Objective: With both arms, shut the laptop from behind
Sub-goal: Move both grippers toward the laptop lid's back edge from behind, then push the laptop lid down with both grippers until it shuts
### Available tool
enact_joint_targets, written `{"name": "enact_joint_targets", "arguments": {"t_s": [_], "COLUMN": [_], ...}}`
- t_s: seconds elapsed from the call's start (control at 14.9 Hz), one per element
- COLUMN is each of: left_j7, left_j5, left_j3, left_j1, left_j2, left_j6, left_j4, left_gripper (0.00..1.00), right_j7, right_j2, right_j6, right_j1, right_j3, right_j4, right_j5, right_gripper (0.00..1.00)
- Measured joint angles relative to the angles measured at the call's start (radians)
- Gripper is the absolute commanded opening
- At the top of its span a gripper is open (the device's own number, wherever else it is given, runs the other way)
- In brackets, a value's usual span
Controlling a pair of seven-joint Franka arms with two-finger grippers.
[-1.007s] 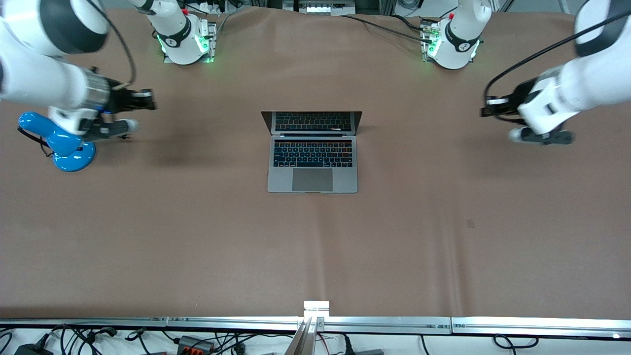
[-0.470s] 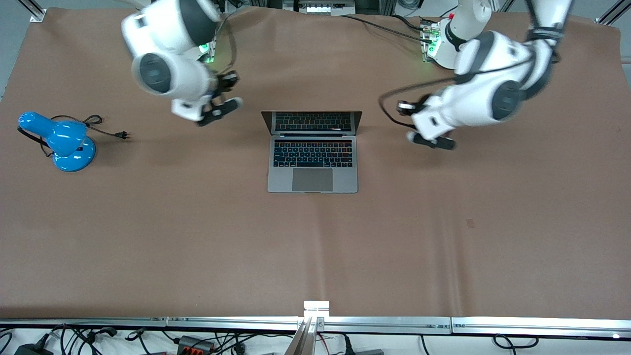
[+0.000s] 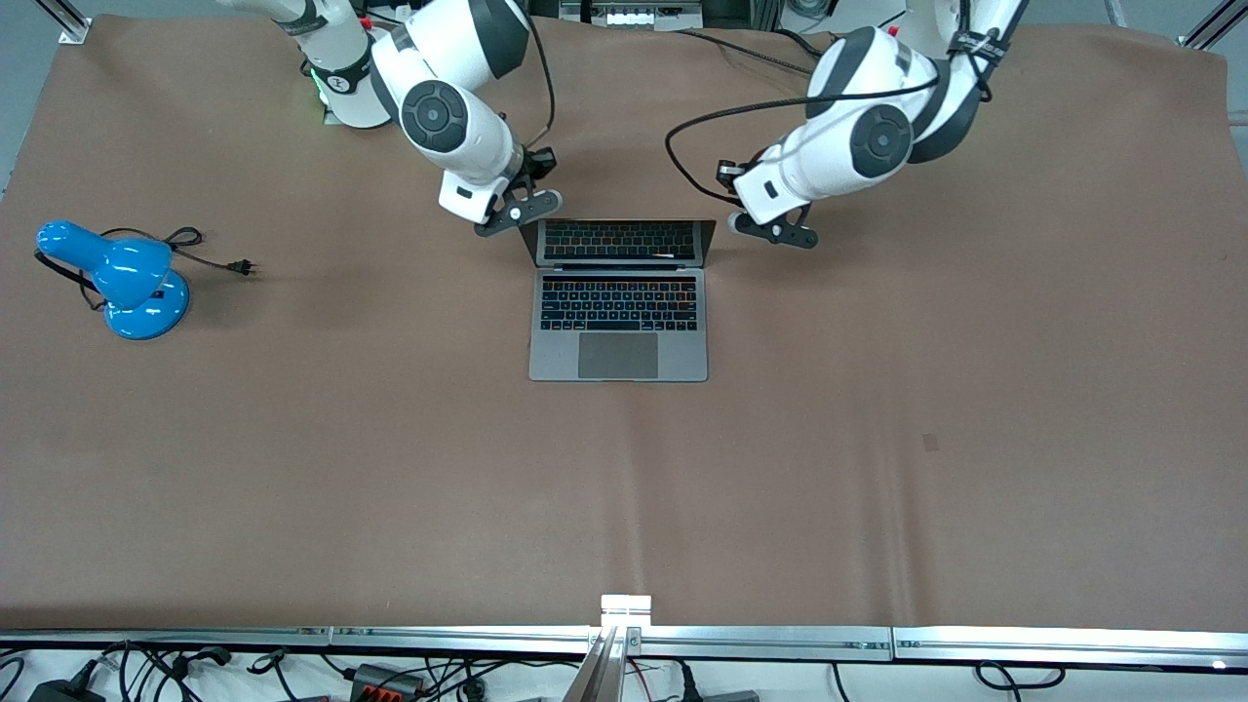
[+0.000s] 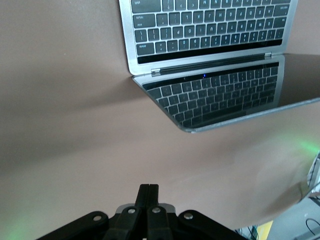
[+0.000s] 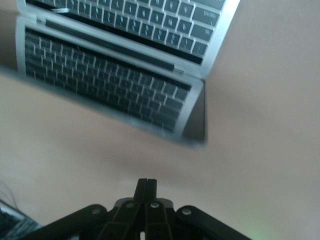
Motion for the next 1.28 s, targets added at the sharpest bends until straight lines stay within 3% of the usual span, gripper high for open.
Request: {"name": "enact_joint_targets", "arguments": {"t_s": [0.27,0.6,1.28], "left_j7": [-0.04,-0.056,-0.068], "left_j5": [-0.033,-0.035,-0.028], "left_j3": [-0.047,-0.059,-0.022], "left_j1": [-0.005,-0.01,0.005], "left_j2": [0.047,0.182,0.354], "left_j6": [0.116,0.253,0.317], "left_j4": [-0.013,0.021,0.174], "left_gripper": [0.0,0.0,0.0], "right_j7": [0.042,0.071,0.075], "right_j2": [0.014,0.043,0.22], "right_j6": [0.078,0.166,0.178], "right_j1": [0.0,0.001,-0.074], "right_j3": [-0.001,-0.004,-0.033], "right_j4": [0.002,0.014,0.246], "right_j5": [0.006,0.007,0.007], "right_gripper": [0.0,0.0,0.0]}}
